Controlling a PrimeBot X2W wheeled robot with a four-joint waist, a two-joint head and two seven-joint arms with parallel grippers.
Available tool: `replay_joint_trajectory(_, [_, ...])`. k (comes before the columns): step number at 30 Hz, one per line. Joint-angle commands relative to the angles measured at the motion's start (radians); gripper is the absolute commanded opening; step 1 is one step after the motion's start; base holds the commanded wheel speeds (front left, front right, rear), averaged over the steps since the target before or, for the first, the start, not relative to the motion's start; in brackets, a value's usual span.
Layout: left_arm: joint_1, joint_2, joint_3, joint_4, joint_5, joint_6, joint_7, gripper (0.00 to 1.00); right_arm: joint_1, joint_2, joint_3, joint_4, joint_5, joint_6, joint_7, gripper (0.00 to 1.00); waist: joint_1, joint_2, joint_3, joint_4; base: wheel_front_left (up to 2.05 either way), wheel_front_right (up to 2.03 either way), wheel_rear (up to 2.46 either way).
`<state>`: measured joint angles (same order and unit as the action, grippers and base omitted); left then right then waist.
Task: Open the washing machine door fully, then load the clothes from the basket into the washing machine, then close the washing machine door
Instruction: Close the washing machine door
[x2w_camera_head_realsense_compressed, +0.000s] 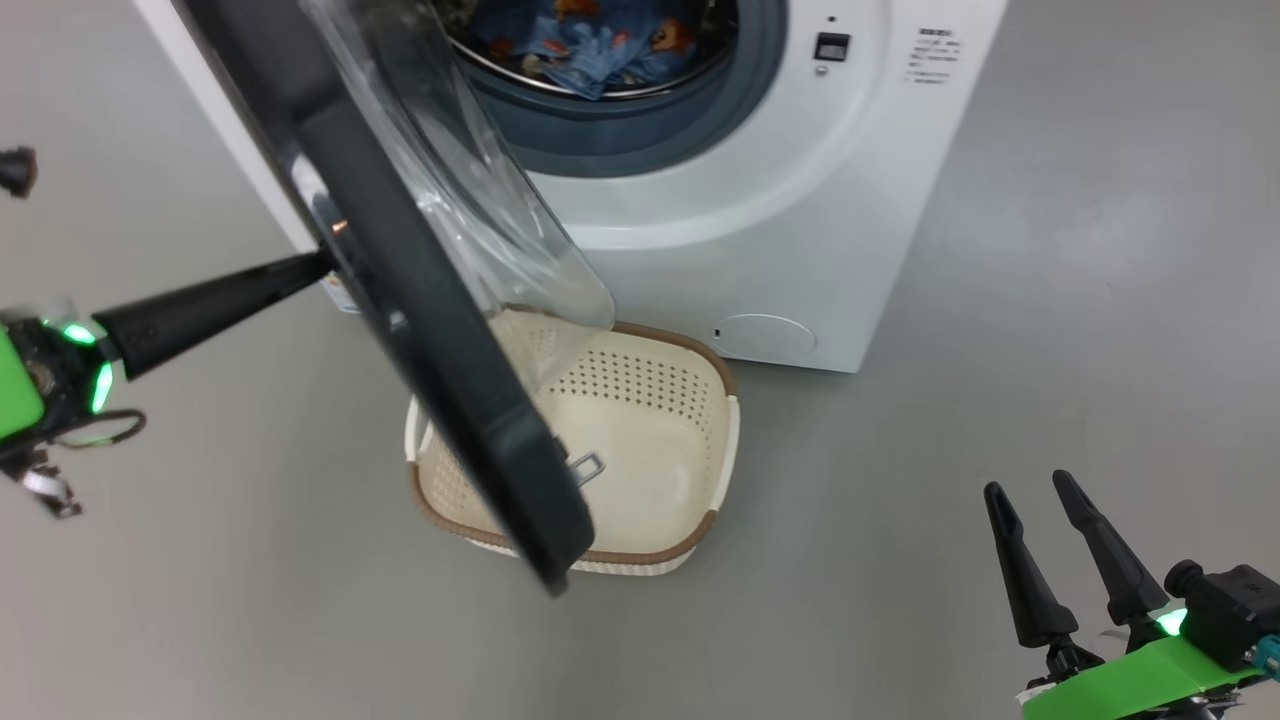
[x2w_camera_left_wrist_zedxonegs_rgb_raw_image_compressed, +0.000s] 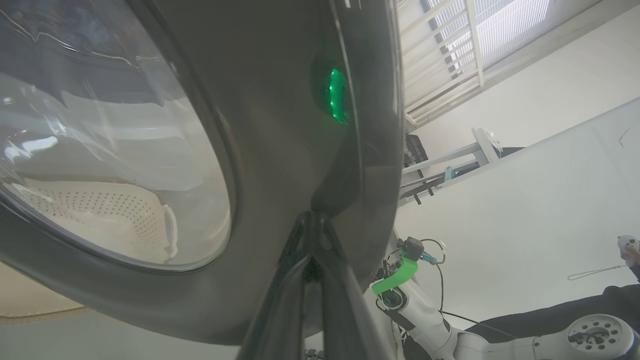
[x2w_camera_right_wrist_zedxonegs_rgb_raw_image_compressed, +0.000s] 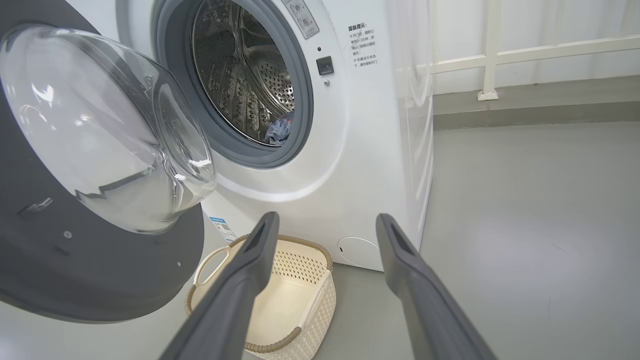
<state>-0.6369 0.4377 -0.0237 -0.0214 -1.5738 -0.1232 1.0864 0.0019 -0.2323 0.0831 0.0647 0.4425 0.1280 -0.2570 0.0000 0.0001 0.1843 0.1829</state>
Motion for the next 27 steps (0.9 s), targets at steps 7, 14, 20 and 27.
replay_joint_trajectory(7, [-0.112, -0.009, 0.007, 0.001, 0.039, -0.007, -0.06, 0.0, -0.025, 0.006, 0.013, -0.031, -0.005, 0.003, -0.005, 1.0, 0.0, -0.0001, 0.023, -0.086, 0.0, 0.0, 0.0])
replay_joint_trajectory(14, [-0.165, -0.032, -0.011, 0.042, 0.066, -0.007, -0.121, 0.0, -0.034, 0.018, 0.005, -0.032, -0.005, 0.003, -0.005, 1.0, 0.0, -0.0001, 0.04, -0.131, 0.0, 0.0, 0.0])
replay_joint_trajectory(20, [-0.18, -0.036, -0.028, 0.06, 0.072, -0.007, -0.16, 0.0, -0.035, 0.025, -0.001, -0.029, -0.007, 0.003, -0.005, 1.0, 0.0, -0.0001, 0.041, -0.138, 0.0, 0.0, 0.0])
replay_joint_trajectory(27, [-0.143, -0.019, -0.032, 0.052, 0.063, -0.007, -0.18, 0.0, -0.03, 0.023, -0.003, -0.024, -0.007, 0.003, -0.005, 1.0, 0.0, -0.0001, 0.023, -0.117, 0.0, 0.0, 0.0])
